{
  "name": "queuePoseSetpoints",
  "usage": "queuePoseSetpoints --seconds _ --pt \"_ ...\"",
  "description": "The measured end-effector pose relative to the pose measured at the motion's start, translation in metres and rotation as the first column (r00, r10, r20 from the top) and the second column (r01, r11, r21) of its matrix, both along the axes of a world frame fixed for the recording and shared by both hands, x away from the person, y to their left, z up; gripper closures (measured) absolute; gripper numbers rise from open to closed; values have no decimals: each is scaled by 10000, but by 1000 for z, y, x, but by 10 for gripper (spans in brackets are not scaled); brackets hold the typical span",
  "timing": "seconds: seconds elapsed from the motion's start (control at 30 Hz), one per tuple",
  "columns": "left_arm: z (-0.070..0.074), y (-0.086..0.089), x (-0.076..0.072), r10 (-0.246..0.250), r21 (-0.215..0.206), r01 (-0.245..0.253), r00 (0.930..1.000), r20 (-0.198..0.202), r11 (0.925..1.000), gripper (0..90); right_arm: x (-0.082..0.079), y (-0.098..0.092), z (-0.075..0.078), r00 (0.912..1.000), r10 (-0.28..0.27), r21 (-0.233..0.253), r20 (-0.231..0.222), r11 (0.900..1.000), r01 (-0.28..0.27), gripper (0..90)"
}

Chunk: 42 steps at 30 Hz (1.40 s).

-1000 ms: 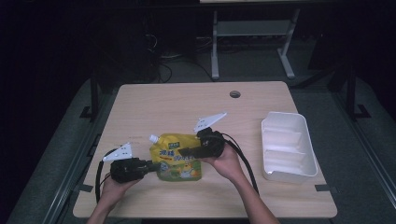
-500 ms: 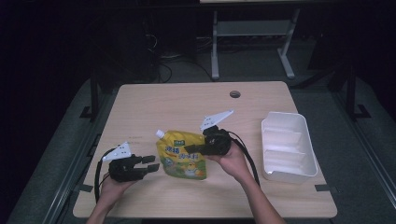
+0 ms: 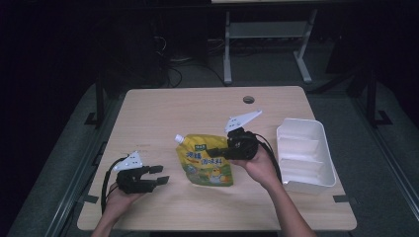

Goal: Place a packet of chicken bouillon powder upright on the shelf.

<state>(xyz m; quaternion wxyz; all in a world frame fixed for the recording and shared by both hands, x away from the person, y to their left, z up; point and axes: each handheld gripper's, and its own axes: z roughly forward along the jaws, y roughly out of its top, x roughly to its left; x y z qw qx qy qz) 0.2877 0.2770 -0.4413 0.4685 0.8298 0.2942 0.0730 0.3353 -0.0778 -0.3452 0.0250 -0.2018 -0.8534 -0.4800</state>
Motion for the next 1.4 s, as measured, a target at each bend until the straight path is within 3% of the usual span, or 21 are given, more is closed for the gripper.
queuePoseSetpoints --seconds 0.8,1.4 --pt "1 3 -2 190 128 -193 9996 230 9997 457 0 -56 45 9969 -615 70 481 9981 613 896" --pt "0 3 -2 336 348 -344 9992 231 9988 396 -7 -99 58 9889 -1344 91 636 9909 1341 897"
